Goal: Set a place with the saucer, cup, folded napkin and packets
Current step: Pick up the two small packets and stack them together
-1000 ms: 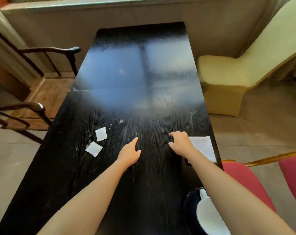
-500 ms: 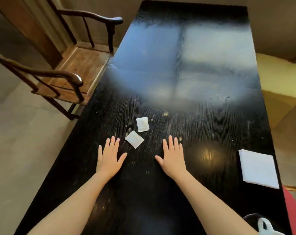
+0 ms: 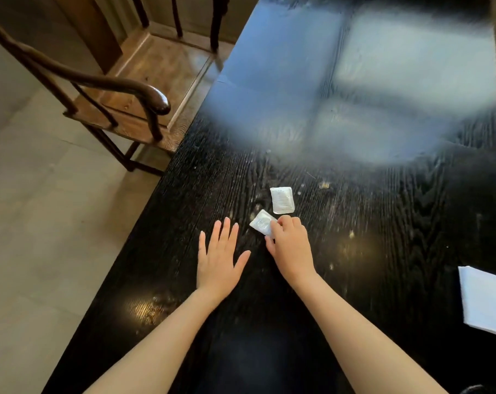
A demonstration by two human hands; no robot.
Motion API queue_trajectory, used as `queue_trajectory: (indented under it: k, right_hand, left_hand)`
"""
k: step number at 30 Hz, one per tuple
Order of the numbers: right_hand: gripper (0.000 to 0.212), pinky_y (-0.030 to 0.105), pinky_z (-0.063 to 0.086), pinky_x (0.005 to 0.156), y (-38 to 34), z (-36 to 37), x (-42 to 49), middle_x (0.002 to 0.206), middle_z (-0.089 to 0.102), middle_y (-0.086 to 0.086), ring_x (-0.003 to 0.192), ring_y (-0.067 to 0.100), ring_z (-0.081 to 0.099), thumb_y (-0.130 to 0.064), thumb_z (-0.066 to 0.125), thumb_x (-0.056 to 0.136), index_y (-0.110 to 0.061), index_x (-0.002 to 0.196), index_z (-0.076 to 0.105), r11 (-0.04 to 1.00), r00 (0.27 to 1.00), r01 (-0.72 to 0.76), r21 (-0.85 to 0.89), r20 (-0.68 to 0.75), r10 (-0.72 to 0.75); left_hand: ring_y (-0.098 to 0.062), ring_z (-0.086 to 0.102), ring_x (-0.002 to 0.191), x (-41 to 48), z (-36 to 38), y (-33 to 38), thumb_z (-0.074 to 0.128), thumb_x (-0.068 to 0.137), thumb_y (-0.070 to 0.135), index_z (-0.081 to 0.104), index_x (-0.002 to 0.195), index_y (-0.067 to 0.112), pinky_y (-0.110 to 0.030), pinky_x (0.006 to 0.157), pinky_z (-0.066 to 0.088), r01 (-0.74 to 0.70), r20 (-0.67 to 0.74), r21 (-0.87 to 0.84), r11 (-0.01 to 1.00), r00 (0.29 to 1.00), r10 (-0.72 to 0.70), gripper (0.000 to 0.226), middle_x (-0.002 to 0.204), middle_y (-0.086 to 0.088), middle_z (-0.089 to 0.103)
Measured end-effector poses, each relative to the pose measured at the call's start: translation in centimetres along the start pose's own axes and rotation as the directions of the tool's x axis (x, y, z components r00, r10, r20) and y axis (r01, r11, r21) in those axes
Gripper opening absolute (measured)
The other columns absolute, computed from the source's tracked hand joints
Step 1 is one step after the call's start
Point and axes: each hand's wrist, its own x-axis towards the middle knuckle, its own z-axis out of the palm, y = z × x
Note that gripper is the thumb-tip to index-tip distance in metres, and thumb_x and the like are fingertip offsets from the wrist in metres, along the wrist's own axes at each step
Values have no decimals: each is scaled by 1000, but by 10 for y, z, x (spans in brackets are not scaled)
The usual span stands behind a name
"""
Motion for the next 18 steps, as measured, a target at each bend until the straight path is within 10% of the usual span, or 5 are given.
queue_trajectory:
  k: [4, 8, 10, 13, 18]
  right_hand:
    - [15, 34, 46, 46, 5, 3, -2, 62, 56, 6, 57, 24, 52, -12, 60, 81, -7, 67, 60, 998, 993, 55, 31, -106, -51]
    - [23, 34, 47, 59, -5, -9, -3, 70, 63, 8, 67, 24, 58, -16, 51, 89, -6, 77, 68, 924, 982, -187, 334, 29, 188]
    - [22, 31, 50, 67, -21, -27, 1, 76, 68, 9, 71, 21, 62, -15, 52, 91, -9, 82, 72, 506, 882, -468, 724, 347, 320]
    - [21, 21, 51, 63, -34, -48, 9, 77, 70, 4, 67, 9, 62, -16, 53, 91, -9, 92, 73, -23, 772, -627, 779, 625, 114]
    - [21, 21, 49, 61, -44, -48, 17, 71, 66, -1, 60, 7, 59, -24, 54, 89, -11, 90, 71, 406, 765, -636, 656, 606, 219]
  left_hand:
    - [-6, -8, 141, 0, -15, -5, 19, 90, 50, 15, 148, 22, -34, 115, -12, -20, -30, -388, 922, 1000, 9, 64, 156, 7, 9]
    - [-11, 8, 144, 6, -38, 0, 44, 96, 27, 26, 145, 25, -36, 120, 7, 147, 81, -823, 549, 986, -142, 52, 152, 12, 21]
    - [-13, 26, 141, 11, -53, 4, 44, 96, 28, 30, 143, 26, -38, 118, 21, 235, 212, -954, 187, 968, -136, 49, 151, 5, 33]
    - [-15, 54, 120, 18, -72, 5, 43, 94, 33, 54, 127, 17, -33, 104, 41, 294, 283, -895, -337, 956, 82, 38, 130, -7, 57]
    - [-16, 58, 117, 27, -66, 2, 41, 97, 18, 57, 120, 17, -31, 89, 54, 296, 326, -793, -532, 944, 40, 28, 126, -6, 60]
